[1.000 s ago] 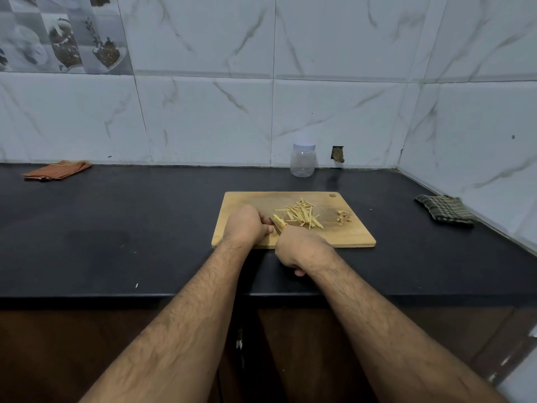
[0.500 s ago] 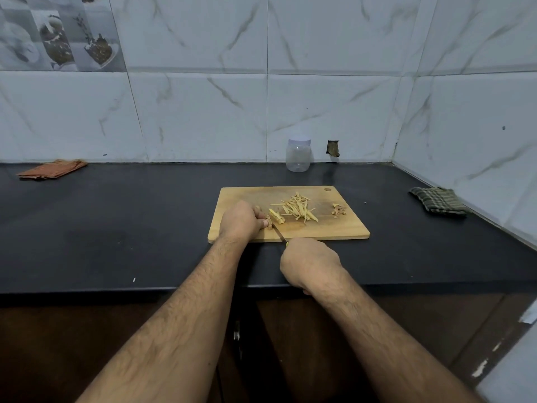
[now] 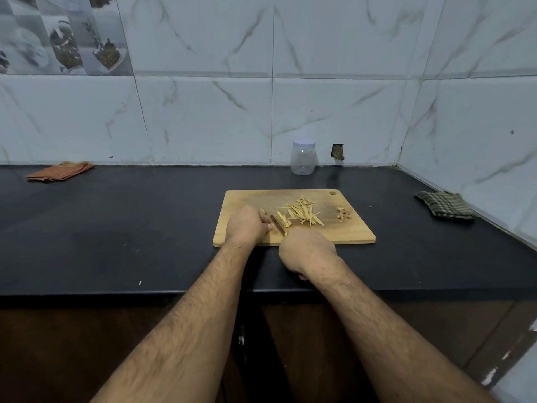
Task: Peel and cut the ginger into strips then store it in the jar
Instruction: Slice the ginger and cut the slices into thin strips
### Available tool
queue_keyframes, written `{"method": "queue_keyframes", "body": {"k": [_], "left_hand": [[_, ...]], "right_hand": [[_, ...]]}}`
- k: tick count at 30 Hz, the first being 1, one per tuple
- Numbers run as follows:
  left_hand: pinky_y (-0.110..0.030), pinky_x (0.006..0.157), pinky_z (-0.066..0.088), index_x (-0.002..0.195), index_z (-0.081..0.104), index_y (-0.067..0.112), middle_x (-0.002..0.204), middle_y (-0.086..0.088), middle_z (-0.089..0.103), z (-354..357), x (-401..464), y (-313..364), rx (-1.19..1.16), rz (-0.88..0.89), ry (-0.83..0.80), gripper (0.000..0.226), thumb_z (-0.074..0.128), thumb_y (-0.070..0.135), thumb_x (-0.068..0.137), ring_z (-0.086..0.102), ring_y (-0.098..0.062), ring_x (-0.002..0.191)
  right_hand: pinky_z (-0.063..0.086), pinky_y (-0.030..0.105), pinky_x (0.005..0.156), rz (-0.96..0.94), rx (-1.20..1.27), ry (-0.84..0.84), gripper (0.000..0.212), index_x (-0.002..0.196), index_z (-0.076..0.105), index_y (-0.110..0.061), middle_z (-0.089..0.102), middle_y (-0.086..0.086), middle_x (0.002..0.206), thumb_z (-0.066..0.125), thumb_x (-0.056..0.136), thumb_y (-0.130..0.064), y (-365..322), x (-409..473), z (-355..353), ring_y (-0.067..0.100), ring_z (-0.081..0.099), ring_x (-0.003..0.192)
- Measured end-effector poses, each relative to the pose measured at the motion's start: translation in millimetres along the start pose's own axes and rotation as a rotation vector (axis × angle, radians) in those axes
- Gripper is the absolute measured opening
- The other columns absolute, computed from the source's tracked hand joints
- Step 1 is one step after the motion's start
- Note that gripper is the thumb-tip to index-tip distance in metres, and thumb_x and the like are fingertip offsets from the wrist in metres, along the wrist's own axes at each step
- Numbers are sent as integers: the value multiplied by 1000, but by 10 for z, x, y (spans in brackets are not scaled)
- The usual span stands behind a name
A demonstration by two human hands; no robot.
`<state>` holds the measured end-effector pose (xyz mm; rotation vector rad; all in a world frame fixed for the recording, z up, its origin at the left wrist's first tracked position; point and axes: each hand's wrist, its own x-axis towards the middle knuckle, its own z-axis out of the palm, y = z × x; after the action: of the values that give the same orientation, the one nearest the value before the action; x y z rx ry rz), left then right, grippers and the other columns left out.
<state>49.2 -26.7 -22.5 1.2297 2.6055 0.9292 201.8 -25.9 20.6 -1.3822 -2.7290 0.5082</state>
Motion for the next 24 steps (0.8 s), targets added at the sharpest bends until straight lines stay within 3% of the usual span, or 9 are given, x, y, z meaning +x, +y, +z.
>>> {"method": "queue_keyframes", "body": {"k": [4,17,21,24], "left_hand": [[-25,86,45,114,75,23,123,6,70,6,-5,6,-6,-10,16,23,70,24,92,61,-14,113],[-24,81,43,114,75,24,120,5,70,17,-10,13,6,-20,27,22,70,26,92,62,-16,109],[-25,81,45,112,76,24,119,6,71,19,4,5,-6,-24,21,21,71,26,91,63,-15,109],[-25,77,44,109,76,25,113,5,73,26,5,2,-10,-33,28,20,72,27,90,64,-16,103]], "right_hand": [[58,39,85,0,-12,-13,24,111,63,-9,67,8,109,46,97,-17,-23,23,7,26,68,97],[59,38,85,21,-16,-19,16,104,63,-11,64,6,99,50,97,-15,-13,66,50,25,69,94],[58,39,88,21,-21,-46,20,111,62,-8,65,8,105,50,97,-16,-43,102,31,26,69,98],[61,37,80,15,-25,-58,20,112,62,-7,65,6,87,50,97,-13,-86,150,34,23,71,80]]}}
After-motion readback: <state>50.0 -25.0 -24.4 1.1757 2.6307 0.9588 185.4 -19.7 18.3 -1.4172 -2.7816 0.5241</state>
